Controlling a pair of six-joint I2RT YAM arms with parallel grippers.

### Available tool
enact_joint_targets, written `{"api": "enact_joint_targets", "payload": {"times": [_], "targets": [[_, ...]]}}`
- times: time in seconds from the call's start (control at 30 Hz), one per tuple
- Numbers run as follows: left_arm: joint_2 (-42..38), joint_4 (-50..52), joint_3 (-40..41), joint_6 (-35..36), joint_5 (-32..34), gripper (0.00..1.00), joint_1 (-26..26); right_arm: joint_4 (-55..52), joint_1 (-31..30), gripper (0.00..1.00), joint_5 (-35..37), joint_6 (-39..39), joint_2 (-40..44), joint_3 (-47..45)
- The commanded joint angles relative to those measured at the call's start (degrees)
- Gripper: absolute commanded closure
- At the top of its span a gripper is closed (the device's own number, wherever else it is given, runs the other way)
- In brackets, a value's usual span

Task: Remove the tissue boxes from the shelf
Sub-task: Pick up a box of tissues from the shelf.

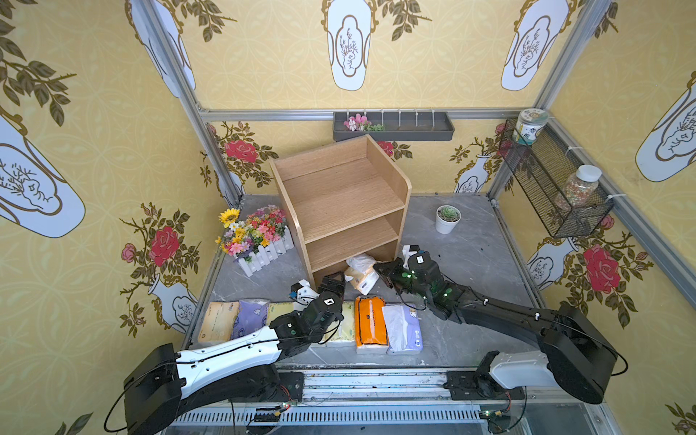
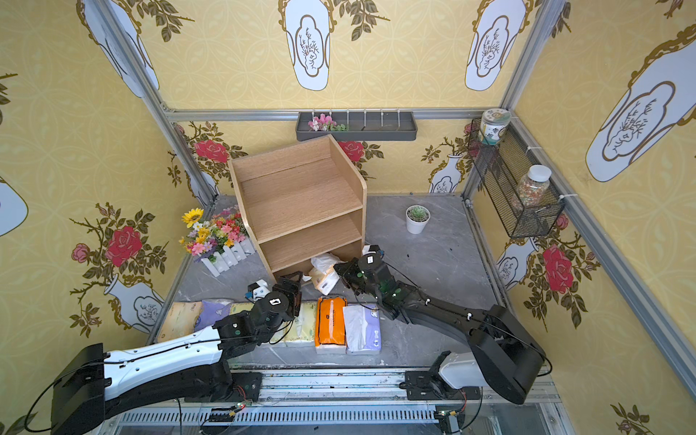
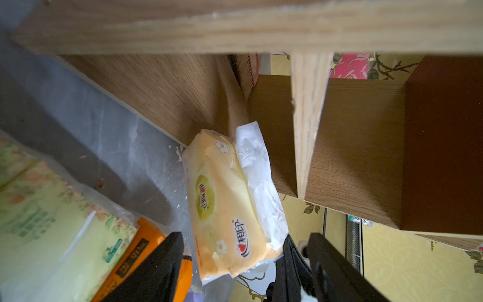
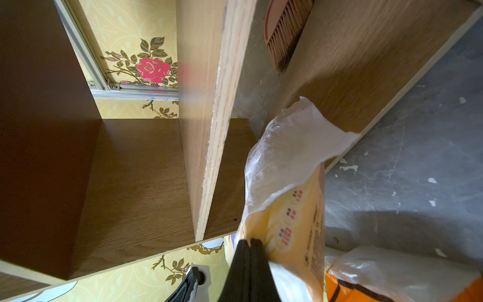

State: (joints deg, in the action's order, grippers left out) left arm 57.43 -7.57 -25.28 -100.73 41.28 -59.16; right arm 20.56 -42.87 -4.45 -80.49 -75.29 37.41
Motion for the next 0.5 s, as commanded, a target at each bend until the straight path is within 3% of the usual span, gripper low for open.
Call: {"api": "enact_joint_targets", "payload": {"times": [0.0, 0.33, 0.47], "targets": [[1.1, -5.4, 0.5, -0.8, -1.8, 0.19, 0.1, 0.0, 0.1, 1.00, 0.1, 0.1, 2.0, -0.7], [4.1, -9.9, 0.2, -7.9, -6.2, 0.15, 0.0, -2.3, 1.1, 1.00, -1.1, -1.5, 10.1, -2.4], [5.9, -16.7, 0.0, -8.2, -8.4, 0.09, -0.2, -5.1, 2.1, 1.00, -0.9, -2.1, 15.4, -2.9]]}}
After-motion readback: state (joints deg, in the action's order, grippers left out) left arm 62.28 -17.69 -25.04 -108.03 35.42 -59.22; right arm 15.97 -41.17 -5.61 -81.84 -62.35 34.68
